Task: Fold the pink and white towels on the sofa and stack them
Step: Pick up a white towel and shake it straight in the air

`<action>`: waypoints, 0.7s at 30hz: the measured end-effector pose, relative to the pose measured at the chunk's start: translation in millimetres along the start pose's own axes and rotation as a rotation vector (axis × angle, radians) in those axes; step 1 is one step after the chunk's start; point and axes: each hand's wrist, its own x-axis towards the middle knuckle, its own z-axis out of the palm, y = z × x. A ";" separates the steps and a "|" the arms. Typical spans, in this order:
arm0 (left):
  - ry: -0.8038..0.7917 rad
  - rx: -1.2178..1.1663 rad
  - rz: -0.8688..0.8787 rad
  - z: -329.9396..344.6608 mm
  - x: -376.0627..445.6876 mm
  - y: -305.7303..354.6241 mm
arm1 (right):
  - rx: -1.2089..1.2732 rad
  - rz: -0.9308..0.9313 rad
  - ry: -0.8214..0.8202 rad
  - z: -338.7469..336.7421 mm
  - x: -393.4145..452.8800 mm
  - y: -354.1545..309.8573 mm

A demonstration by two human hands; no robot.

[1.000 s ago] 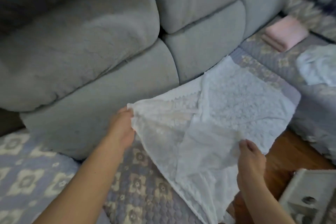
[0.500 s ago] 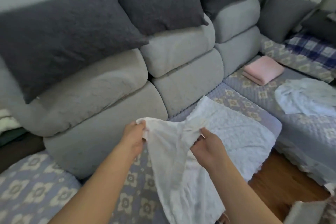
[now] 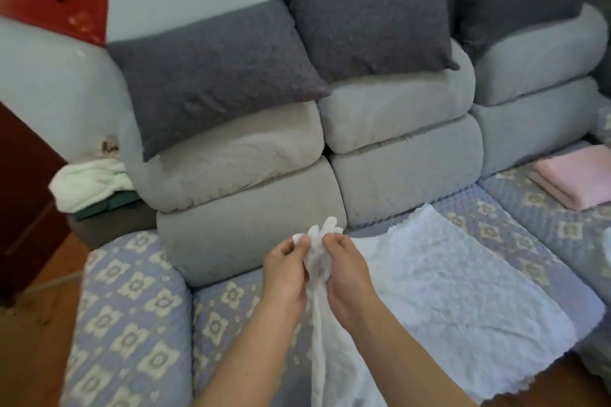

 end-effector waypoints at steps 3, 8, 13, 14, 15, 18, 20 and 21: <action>-0.070 0.050 0.003 -11.9 8.6 8.2 | -0.236 -0.131 -0.020 12.0 -3.2 -1.6; -0.223 0.062 -0.063 -34.6 23.8 22.5 | -0.404 -0.169 0.085 15.3 10.2 1.2; -0.201 0.005 -0.167 -62.9 44.6 29.5 | 0.021 0.005 0.299 2.8 21.7 -2.3; -0.199 -0.004 -0.182 -65.9 47.6 30.2 | 0.043 0.020 0.325 1.1 22.2 -1.8; -0.197 -0.014 -0.194 -68.1 51.1 30.7 | 0.058 0.027 0.342 1.1 22.6 -1.2; -0.198 -0.078 -0.229 -70.5 59.7 33.4 | 0.183 0.073 0.366 6.7 26.1 0.8; -0.196 -0.096 -0.232 -71.3 63.8 35.1 | 0.275 0.134 0.411 7.4 28.5 0.8; -0.195 -0.086 -0.230 -72.2 66.0 35.3 | 0.287 0.166 0.443 6.0 30.8 0.4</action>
